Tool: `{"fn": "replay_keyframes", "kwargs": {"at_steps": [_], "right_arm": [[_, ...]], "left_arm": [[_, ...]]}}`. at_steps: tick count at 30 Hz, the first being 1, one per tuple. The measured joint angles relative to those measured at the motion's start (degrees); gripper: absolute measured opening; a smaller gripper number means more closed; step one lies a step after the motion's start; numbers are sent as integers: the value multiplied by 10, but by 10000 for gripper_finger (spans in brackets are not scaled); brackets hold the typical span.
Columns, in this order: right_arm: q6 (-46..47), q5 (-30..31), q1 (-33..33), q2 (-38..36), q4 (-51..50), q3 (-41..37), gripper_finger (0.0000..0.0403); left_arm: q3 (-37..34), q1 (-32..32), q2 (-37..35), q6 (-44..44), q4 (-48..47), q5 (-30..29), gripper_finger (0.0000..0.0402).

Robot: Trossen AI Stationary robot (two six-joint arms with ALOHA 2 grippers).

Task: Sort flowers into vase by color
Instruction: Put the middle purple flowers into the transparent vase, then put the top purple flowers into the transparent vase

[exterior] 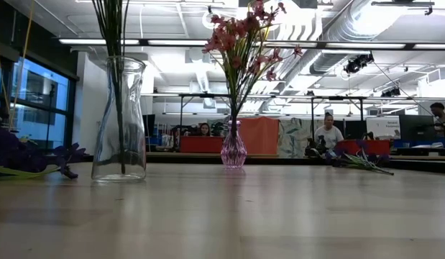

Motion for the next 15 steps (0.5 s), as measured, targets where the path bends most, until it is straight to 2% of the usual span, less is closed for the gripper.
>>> {"fn": "replay_keyframes", "kwargs": {"at_steps": [3,7,11,13,15], "right_arm": [[0,0,0,-1,2,0,268],[21,6,-1,-15,-6,0,268],[70,9,-8,-26,-82,1,268],[111,19,-7,-27,-166,-2,268],[178,36,2,-27,-236,-29,268]], "left_arm": [[33,9,-1,50,0,-11,278],[84,34,-1,97,0,-54,278],[114,82,-1,130,1,-94,278],[115,115,-1,118,-9,-82,278],[114,155,1,85,-45,-32,278]]}}
